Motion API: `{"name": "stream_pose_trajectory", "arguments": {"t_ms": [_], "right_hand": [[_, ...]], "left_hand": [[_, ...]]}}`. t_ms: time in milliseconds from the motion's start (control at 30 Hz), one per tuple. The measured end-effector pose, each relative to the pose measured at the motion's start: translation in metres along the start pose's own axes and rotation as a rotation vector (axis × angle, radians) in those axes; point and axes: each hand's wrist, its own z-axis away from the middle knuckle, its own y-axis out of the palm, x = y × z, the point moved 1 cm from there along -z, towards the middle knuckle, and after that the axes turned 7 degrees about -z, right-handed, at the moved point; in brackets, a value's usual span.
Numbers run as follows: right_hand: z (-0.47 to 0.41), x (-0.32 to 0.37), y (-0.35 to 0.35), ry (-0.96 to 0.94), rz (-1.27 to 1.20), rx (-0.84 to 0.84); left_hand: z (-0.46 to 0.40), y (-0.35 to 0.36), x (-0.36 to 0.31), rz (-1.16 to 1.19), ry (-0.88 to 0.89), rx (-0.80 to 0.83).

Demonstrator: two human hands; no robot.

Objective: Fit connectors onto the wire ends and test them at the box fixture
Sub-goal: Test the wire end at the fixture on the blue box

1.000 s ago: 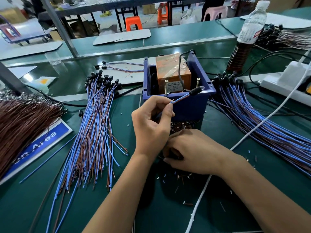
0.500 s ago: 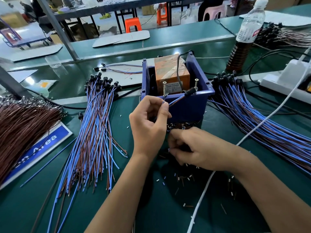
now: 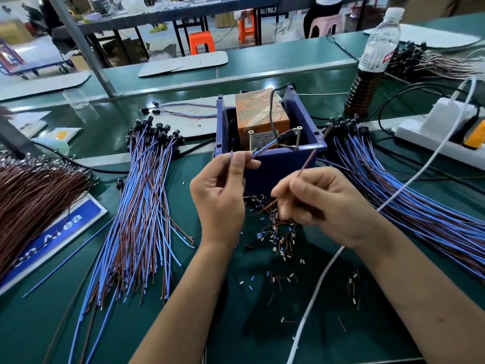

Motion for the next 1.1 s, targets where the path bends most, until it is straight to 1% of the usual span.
{"name": "stream_pose_trajectory", "arguments": {"t_ms": [167,333,433,533,600,667,733,800,900,1000,1100], "right_hand": [[-0.003,0.001,-0.001,-0.163,-0.133,-0.296],[-0.003,0.006,0.001,-0.271,-0.138,-0.406],[-0.005,0.005,0.001,-0.282,-0.013,-0.542],[-0.005,0.000,0.005,-0.317,0.088,-0.660],[-0.005,-0.004,0.006,-0.352,0.193,-0.743],[-0.006,-0.007,0.005,-0.375,0.273,-0.801],[-0.007,-0.008,0.005,-0.391,0.322,-0.821],[-0.007,-0.007,0.005,-0.408,0.400,-0.845],[-0.006,-0.005,0.005,-0.435,0.521,-0.902],[-0.006,-0.003,0.006,-0.458,0.615,-0.941],[-0.009,-0.003,0.009,-0.486,0.680,-0.973]], "left_hand": [[0.003,0.003,0.000,-0.034,-0.025,-0.006],[0.000,0.002,-0.004,0.049,-0.093,0.010],[0.002,0.004,-0.005,0.096,-0.142,0.053],[0.005,0.005,-0.005,0.079,-0.127,0.117],[0.006,0.006,-0.004,0.029,-0.095,0.155],[0.006,0.006,-0.003,-0.075,-0.043,0.173],[0.008,0.007,-0.002,-0.161,0.010,0.163],[0.008,0.007,-0.002,-0.188,0.045,0.126],[0.008,0.006,-0.005,-0.169,0.067,0.068],[0.007,0.005,-0.008,-0.146,0.054,0.051],[0.006,0.006,-0.008,-0.172,0.056,0.036]]}}
